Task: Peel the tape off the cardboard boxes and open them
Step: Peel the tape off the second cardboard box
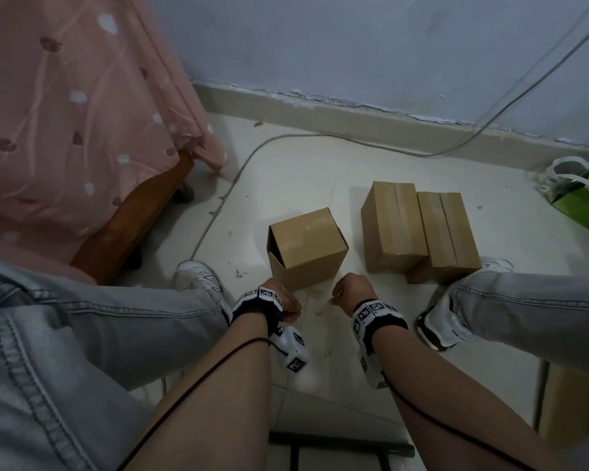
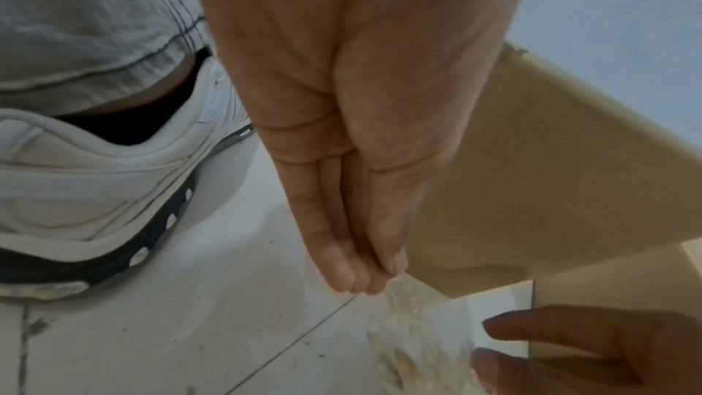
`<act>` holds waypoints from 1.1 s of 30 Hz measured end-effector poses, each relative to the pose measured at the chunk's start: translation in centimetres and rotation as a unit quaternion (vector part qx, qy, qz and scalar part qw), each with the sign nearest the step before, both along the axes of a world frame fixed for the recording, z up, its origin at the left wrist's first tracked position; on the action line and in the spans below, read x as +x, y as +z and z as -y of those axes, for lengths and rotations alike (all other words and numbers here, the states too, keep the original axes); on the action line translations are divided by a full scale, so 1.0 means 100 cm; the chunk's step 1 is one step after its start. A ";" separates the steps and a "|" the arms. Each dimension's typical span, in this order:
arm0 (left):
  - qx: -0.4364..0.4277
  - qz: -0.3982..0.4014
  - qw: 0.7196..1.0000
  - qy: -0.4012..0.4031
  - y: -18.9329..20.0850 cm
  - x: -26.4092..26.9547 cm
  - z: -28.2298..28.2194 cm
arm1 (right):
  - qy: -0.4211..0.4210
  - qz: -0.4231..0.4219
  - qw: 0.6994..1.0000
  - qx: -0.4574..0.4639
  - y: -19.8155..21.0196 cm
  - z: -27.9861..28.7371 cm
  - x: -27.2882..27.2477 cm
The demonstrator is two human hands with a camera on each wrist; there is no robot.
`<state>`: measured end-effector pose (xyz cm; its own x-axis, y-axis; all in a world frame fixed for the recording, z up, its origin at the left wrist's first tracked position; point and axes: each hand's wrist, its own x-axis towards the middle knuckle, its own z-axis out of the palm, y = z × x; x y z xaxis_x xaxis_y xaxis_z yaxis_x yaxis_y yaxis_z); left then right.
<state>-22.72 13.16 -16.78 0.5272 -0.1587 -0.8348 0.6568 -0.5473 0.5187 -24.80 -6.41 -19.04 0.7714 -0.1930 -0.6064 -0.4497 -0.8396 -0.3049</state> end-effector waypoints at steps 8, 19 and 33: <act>0.019 -0.015 0.998 -0.053 -0.021 0.001 -0.004 | 0.033 -0.016 0.999 -0.002 -0.025 0.003 -0.018; 0.060 -0.048 0.994 -0.080 -0.059 0.005 -0.010 | 0.056 -0.042 0.996 -0.051 -0.030 0.007 -0.017; 0.043 -0.073 0.995 -0.049 -0.039 0.002 -0.009 | -0.010 -0.021 0.995 -0.095 -0.016 0.023 -0.016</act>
<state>-22.50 14.06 -20.69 0.3837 -0.1292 -0.9144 0.6628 -0.6509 0.3702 -26.43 -8.74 -20.65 0.7413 -0.3234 -0.5881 -0.4765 -0.8707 -0.1218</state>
